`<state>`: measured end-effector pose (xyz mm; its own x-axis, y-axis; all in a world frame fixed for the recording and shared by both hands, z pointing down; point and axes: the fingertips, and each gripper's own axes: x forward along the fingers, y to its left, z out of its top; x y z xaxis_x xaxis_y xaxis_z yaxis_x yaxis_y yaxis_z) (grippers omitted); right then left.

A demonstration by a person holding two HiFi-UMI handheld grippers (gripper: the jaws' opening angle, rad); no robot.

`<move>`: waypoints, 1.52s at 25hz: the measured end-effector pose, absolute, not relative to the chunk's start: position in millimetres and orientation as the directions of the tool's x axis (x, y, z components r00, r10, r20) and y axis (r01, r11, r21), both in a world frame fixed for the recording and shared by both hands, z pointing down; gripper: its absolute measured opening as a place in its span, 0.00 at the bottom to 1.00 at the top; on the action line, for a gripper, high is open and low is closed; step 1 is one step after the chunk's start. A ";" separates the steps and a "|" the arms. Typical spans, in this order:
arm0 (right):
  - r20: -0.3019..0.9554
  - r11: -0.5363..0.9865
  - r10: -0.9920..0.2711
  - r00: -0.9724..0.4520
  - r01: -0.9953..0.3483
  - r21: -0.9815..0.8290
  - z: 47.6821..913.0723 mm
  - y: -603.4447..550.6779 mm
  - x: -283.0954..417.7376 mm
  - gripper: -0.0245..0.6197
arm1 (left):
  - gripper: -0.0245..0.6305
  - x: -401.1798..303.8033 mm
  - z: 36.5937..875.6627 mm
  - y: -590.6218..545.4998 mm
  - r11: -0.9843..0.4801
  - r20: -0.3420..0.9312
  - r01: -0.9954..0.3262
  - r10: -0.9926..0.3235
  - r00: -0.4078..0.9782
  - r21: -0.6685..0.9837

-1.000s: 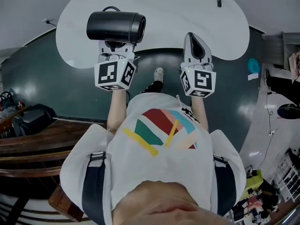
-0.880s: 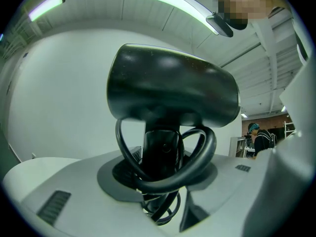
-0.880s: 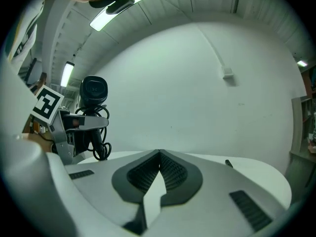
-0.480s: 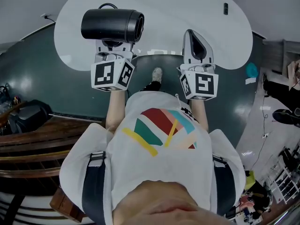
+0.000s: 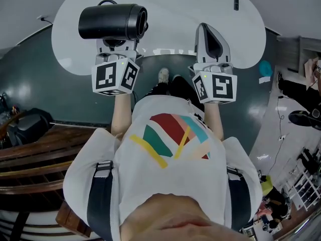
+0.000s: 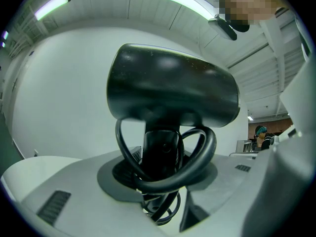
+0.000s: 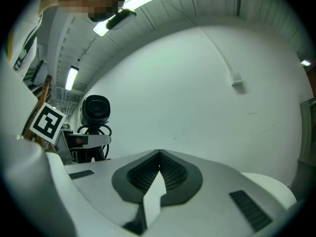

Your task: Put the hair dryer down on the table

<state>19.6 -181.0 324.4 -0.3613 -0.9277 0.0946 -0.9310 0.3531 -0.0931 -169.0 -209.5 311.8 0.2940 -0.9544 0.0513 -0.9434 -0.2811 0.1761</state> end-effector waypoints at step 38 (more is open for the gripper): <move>0.007 0.403 -0.915 -0.403 -0.915 0.023 308.3 -197.2 43.8 0.05 | 0.37 -144.2 327.9 -219.6 -0.178 0.149 -0.969 -0.968 0.204 0.174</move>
<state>43.8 -197.2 308.3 -0.4031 -0.9151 0.0071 -0.9149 0.4031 0.0225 -144.2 -219.6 327.9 0.2042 -0.9675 0.1489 -0.9686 -0.1777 0.1739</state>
